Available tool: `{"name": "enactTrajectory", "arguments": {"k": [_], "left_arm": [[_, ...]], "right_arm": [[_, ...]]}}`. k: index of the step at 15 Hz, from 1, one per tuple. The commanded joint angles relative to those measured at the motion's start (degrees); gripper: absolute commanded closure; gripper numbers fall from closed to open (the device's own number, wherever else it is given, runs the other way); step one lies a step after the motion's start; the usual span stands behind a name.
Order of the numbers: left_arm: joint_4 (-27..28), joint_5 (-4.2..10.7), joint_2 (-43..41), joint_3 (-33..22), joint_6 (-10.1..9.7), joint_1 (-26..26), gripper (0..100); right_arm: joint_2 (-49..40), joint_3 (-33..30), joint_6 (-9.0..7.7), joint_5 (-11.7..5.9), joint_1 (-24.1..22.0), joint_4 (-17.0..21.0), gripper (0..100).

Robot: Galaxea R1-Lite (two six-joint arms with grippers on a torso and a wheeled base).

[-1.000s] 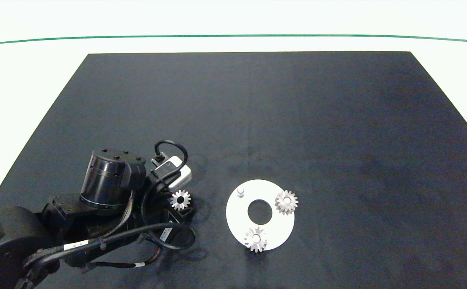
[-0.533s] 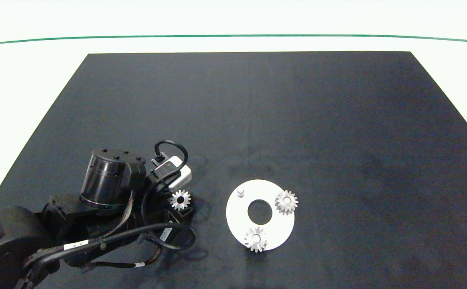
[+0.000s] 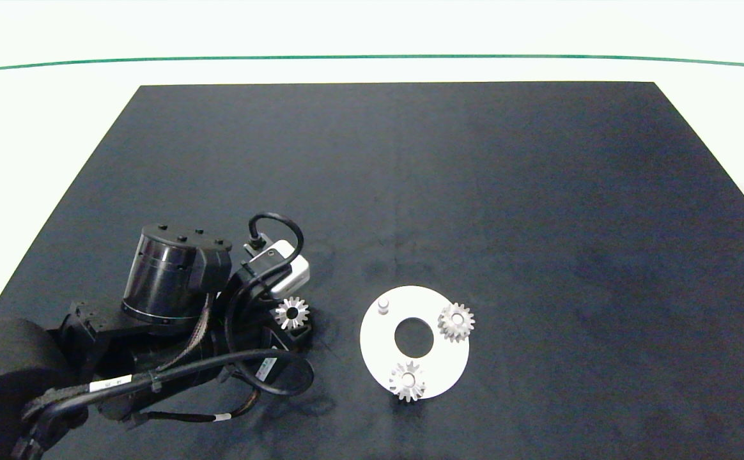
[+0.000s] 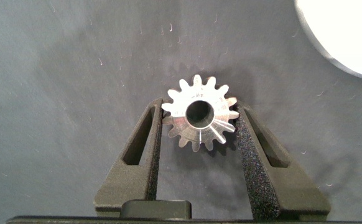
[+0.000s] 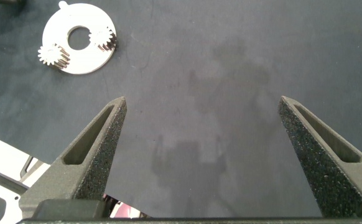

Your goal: Install three planetary gears onto the carrier pins

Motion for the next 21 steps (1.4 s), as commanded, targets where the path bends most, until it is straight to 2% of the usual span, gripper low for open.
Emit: {"name": "enactTrajectory", "arguments": {"k": [1,2,4,8,10,16,19,21], "left_arm": [[8.5,0.23,-3.1,-6.2,-0.38,-2.7,93],[8.9,0.32,-3.2,-6.4,-0.38,-2.9,93],[8.9,2.25,-3.2,-7.1,-0.47,-5.4,93],[9.7,3.13,-2.7,-10.8,-0.82,-9.6,93],[9.7,4.63,-1.0,-11.0,-0.82,-11.9,93],[12.6,4.8,0.6,-16.1,-0.82,-14.5,93],[12.9,5.77,2.8,-17.8,-0.82,-16.7,93],[12.9,5.86,4.1,-18.8,-0.82,-17.5,93]], "right_arm": [[-0.4,0.0,-0.06,-0.07,-0.1,0.3,0],[-0.4,0.0,-0.06,-0.07,-0.1,0.3,0],[-0.4,0.0,-0.06,-0.07,-0.1,0.3,0],[-0.5,-0.1,-0.06,-0.07,-0.1,0.3,0],[-0.6,-0.1,-0.15,-0.07,-0.1,0.2,0],[-0.6,-0.1,-0.15,-0.07,-0.1,0.2,0],[-0.7,-0.1,-0.15,0.02,-0.1,0.2,0],[-0.7,-0.1,-0.15,-0.07,-0.1,0.2,0]]}}
